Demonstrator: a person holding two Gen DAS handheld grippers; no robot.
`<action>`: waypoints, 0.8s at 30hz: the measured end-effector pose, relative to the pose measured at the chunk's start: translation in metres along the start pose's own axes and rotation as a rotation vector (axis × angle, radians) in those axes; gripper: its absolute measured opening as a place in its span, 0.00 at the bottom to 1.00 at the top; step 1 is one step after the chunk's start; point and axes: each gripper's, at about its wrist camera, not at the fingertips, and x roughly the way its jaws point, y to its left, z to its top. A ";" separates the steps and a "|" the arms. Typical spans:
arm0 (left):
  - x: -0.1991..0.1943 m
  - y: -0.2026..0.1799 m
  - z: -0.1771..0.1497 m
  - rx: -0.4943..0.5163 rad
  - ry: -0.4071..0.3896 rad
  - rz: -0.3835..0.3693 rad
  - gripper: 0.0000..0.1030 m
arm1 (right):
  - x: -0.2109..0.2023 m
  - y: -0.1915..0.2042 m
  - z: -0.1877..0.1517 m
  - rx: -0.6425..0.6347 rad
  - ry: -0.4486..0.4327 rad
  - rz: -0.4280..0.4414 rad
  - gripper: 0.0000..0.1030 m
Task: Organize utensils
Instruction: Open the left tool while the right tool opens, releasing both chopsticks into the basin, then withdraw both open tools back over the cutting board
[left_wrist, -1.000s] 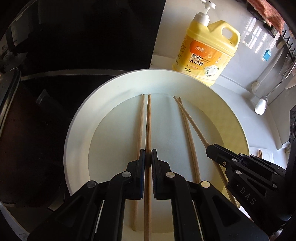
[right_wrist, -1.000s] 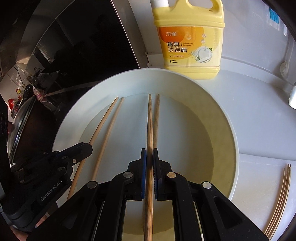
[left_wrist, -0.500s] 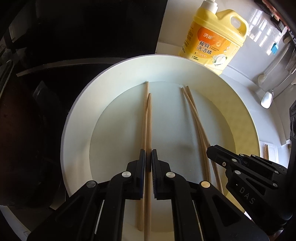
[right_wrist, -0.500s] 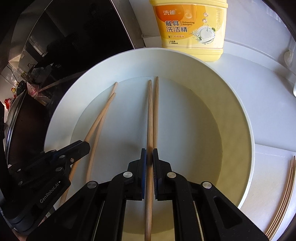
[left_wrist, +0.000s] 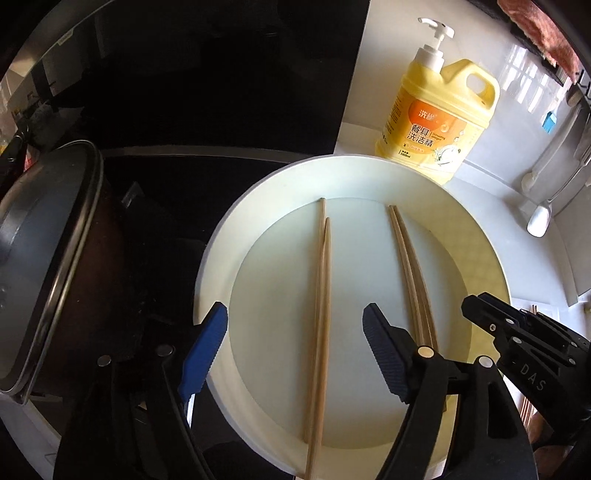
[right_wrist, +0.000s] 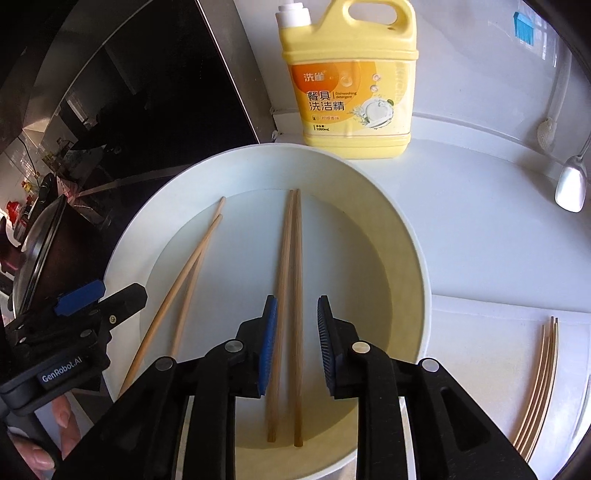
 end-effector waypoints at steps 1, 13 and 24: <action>-0.003 0.000 -0.001 -0.002 -0.003 0.005 0.73 | -0.004 -0.001 -0.002 0.000 -0.006 -0.001 0.24; -0.033 -0.021 -0.020 -0.011 -0.030 0.005 0.74 | -0.047 -0.014 -0.024 -0.009 -0.069 0.012 0.29; -0.066 -0.071 -0.050 0.009 -0.057 0.018 0.76 | -0.093 -0.047 -0.067 -0.006 -0.108 0.032 0.35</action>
